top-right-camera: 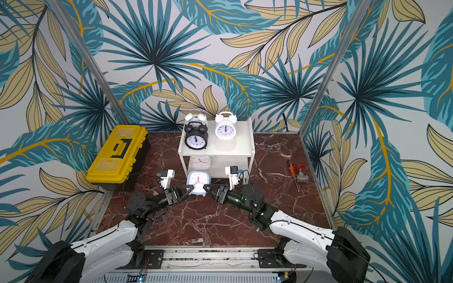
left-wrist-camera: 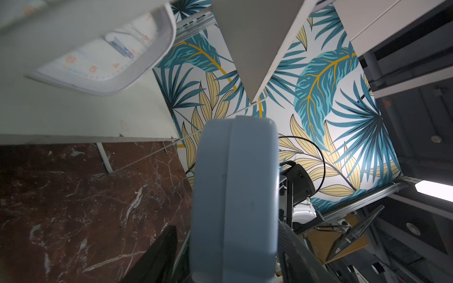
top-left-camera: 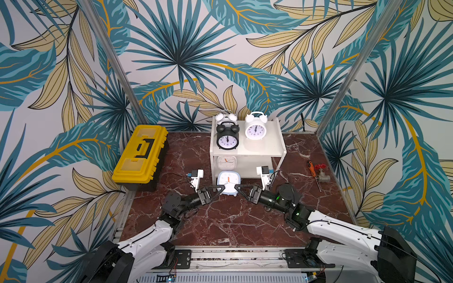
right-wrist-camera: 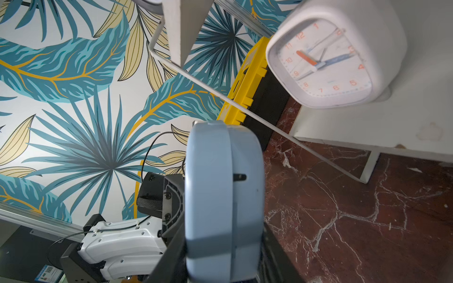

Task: Place the alarm clocks on the shelf by style
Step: Pick up the alarm from the center of the board.

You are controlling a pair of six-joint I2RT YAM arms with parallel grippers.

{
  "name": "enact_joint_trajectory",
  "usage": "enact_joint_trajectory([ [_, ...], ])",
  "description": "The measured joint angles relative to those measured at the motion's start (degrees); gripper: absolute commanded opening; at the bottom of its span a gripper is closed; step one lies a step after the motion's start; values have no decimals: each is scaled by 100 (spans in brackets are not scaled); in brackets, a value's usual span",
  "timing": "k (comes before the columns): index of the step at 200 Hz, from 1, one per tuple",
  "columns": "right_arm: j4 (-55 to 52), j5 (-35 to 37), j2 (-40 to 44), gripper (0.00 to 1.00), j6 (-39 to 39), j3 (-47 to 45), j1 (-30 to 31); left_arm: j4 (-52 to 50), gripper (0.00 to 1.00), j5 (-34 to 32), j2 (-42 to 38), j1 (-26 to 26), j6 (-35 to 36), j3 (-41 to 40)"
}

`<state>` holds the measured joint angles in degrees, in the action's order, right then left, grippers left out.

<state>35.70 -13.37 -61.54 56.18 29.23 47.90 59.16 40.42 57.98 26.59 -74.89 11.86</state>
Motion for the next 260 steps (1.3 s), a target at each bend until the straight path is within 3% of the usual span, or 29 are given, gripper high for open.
enact_joint_trajectory([
  [40, 24, -227, 35, 26, 15, -7, -173, 48, 35, 79, 22, 0, -81, 63],
  [62, 22, -435, 83, 30, 7, 2, -284, 57, 28, 87, 24, 0, -142, 129],
  [73, -31, -520, 116, 36, -4, 20, -319, 63, 26, 92, 22, 9, -142, 140],
  [97, -313, -621, 249, 66, -61, 72, -369, 74, 25, 92, 22, 35, -138, 142],
  [107, -444, -625, 352, 71, -79, 79, -411, 81, 25, 83, 26, 33, -140, 142],
  [143, -1176, -918, 710, 67, -409, 304, -603, 151, 24, 129, 87, 33, -153, 173],
  [209, -2385, -1589, 490, 70, -1080, 1054, -866, 501, 24, 229, 166, 33, -321, 339],
  [260, -2398, -1893, 199, 58, -1156, 1178, -898, 743, 24, 289, 389, 31, -511, 341],
])
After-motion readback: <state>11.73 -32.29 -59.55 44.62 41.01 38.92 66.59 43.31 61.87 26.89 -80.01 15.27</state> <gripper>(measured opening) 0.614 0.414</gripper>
